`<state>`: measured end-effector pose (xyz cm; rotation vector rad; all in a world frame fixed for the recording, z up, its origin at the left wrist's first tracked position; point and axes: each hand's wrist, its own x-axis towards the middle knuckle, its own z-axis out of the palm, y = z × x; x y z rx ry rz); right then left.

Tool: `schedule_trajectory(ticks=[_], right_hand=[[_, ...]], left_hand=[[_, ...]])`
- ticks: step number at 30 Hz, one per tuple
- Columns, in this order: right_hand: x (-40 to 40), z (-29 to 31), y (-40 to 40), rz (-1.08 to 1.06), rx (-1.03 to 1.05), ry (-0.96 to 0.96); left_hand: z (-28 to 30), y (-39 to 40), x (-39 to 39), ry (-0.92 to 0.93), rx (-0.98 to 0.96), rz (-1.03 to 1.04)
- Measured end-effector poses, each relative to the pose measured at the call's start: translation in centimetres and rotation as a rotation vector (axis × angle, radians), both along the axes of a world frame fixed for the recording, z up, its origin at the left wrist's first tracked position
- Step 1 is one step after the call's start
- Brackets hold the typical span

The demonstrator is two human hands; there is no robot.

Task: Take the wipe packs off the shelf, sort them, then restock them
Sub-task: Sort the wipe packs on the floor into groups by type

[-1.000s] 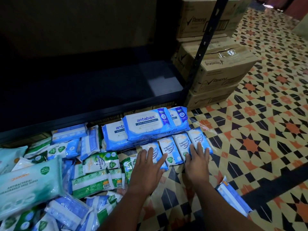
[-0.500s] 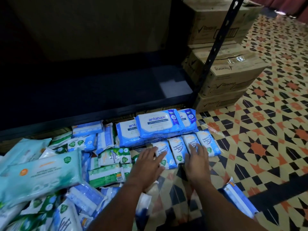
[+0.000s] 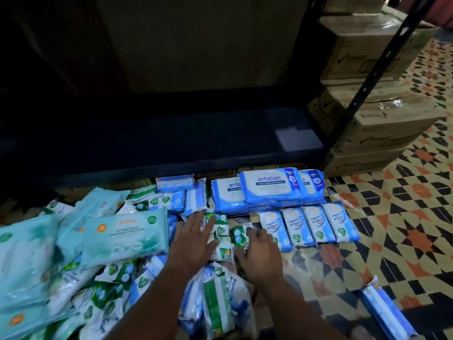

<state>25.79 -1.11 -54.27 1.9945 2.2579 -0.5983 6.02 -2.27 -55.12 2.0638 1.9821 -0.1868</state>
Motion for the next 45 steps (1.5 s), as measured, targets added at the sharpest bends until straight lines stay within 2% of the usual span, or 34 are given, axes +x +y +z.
schedule_trajectory(ticks=[3, 8, 13, 18, 26, 38, 42, 45], right_hand=[[-1.6, -0.7, -0.2, -0.026, -0.066, -0.024], [-2.3, -1.1, -0.5, -0.073, -0.039, -0.013], [-1.5, -1.9, -1.0, 0.064, -0.055, 0.032], [-1.4, -2.1, -0.4, 0.098, -0.084, 0.008], [-2.4, -1.3, 1.3, 0.138, -0.193, -0.071], [-2.3, -0.6, 0.8, 0.191, -0.147, -0.019], [-1.2, 0.4, 0.7, 0.184, -0.052, 0.051], [-0.5, 1.7, 0.8, 0.176, 0.025, 0.069]], left_hand=[[0.4, 0.6, 0.0, -0.009, -0.069, 0.008], [1.2, 2.7, -1.3, 0.066, -0.194, -0.134], [1.6, 3.0, -2.0, 0.019, -0.173, -0.161], [1.5, 3.4, -2.3, 0.016, -0.074, -0.125], [1.9, 3.6, -2.5, -0.02, -0.235, -0.092], [2.4, 2.8, -2.0, -0.038, -0.118, -0.093], [3.0, 2.4, -2.0, -0.11, -0.058, -0.045], [4.3, 2.0, -2.0, -0.245, 0.019, 0.078]])
